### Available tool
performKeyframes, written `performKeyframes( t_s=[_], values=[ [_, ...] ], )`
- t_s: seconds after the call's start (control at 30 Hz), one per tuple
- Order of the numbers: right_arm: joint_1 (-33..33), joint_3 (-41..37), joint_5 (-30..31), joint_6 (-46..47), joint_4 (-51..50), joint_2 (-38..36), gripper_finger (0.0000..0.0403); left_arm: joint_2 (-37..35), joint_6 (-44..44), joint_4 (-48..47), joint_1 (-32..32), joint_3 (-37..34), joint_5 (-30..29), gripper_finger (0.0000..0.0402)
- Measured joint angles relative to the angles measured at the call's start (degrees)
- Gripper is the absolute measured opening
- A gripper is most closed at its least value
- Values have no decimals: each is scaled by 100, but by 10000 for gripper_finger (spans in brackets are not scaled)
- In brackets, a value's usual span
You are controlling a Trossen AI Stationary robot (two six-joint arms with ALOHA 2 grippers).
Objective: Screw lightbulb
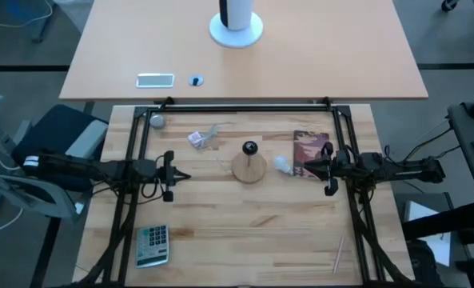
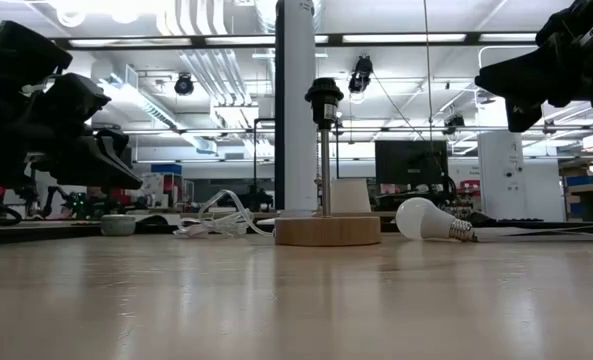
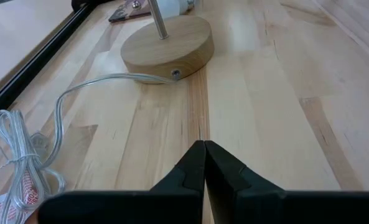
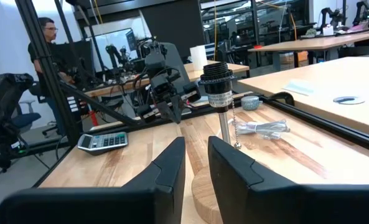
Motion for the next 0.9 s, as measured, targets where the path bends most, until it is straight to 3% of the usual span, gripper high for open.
performKeyframes(
  t_s=[0.6, 0.9],
  values=[
    [1, 0, 0, -2, -1, 1, 44, 0, -1, -2, -2, -1, 0, 0],
    [1, 0, 1, -2, -1, 1, 57, -2, 0, -2, -1, 0, 0, 0]
  ],
)
